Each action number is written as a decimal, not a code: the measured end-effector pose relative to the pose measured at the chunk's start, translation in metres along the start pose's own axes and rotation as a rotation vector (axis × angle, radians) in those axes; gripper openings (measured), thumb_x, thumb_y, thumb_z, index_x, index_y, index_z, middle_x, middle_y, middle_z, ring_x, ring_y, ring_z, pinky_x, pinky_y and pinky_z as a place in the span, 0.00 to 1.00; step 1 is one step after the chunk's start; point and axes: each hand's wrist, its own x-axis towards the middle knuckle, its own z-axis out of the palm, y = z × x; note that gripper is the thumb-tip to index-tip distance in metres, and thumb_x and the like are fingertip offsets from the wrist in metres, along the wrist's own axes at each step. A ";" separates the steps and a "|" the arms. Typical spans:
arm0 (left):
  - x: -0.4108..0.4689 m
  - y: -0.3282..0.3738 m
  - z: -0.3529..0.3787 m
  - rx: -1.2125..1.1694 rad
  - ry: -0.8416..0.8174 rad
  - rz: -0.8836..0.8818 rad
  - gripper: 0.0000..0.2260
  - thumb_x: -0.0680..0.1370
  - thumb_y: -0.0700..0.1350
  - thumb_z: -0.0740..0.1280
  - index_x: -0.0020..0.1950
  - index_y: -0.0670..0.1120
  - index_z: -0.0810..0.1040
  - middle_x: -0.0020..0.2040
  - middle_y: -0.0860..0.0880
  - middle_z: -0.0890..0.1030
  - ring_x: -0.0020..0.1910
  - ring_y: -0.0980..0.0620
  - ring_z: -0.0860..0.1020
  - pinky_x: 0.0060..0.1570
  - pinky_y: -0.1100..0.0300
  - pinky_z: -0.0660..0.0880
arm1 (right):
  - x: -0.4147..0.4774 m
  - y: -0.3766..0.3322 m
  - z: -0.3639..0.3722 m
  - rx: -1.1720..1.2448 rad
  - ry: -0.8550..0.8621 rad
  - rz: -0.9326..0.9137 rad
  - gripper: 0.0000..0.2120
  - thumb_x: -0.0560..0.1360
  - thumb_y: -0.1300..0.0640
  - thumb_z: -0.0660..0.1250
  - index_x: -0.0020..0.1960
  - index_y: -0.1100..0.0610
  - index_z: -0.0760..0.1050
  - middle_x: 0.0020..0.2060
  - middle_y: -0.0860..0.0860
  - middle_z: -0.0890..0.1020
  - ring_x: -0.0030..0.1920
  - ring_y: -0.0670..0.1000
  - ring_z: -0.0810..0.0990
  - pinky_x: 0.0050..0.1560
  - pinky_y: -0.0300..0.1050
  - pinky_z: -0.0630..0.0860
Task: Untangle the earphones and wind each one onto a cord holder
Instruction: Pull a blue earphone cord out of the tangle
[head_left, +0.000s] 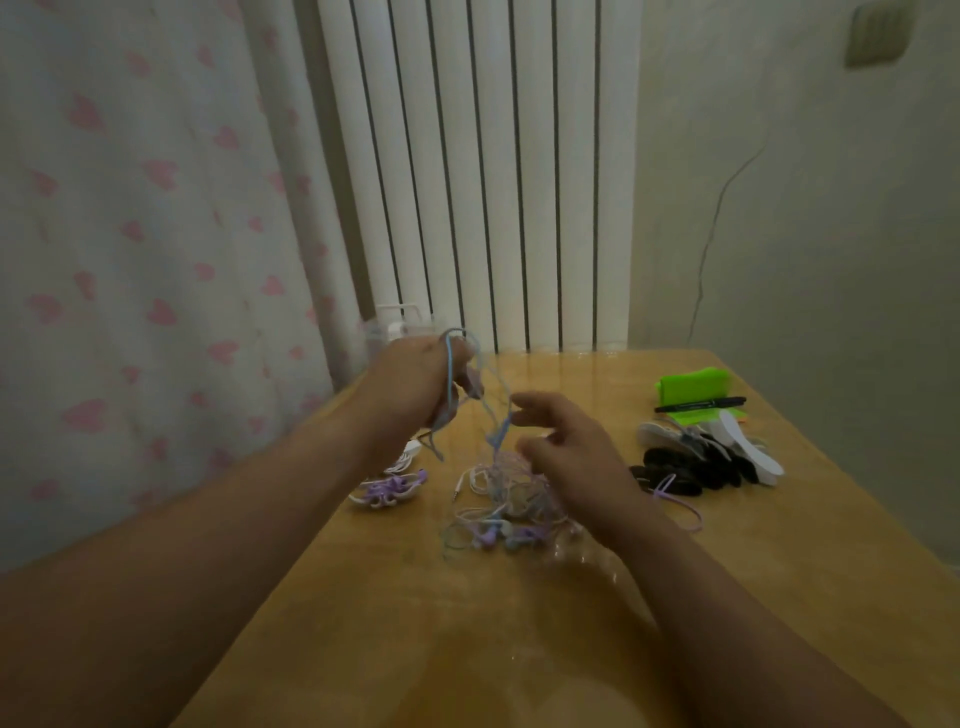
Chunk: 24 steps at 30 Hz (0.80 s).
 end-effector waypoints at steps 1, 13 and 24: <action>-0.002 -0.004 0.001 -0.076 -0.023 -0.018 0.20 0.85 0.49 0.60 0.43 0.36 0.82 0.24 0.42 0.71 0.22 0.50 0.66 0.26 0.60 0.63 | -0.003 0.003 0.008 -0.054 -0.123 0.034 0.25 0.79 0.59 0.69 0.73 0.43 0.72 0.62 0.40 0.80 0.47 0.45 0.82 0.45 0.43 0.82; -0.003 0.020 -0.002 -0.377 -0.140 0.074 0.17 0.83 0.41 0.58 0.36 0.40 0.76 0.35 0.42 0.83 0.18 0.54 0.62 0.25 0.56 0.54 | 0.000 0.006 0.026 -0.154 -0.070 0.057 0.13 0.84 0.48 0.65 0.53 0.52 0.85 0.41 0.49 0.85 0.38 0.46 0.81 0.42 0.48 0.77; -0.009 -0.039 0.025 0.322 -0.328 0.098 0.06 0.83 0.48 0.68 0.57 0.49 0.84 0.38 0.59 0.81 0.35 0.63 0.75 0.37 0.64 0.72 | 0.001 -0.014 0.002 0.379 -0.024 -0.097 0.14 0.85 0.50 0.62 0.58 0.53 0.85 0.43 0.51 0.85 0.43 0.55 0.80 0.45 0.48 0.76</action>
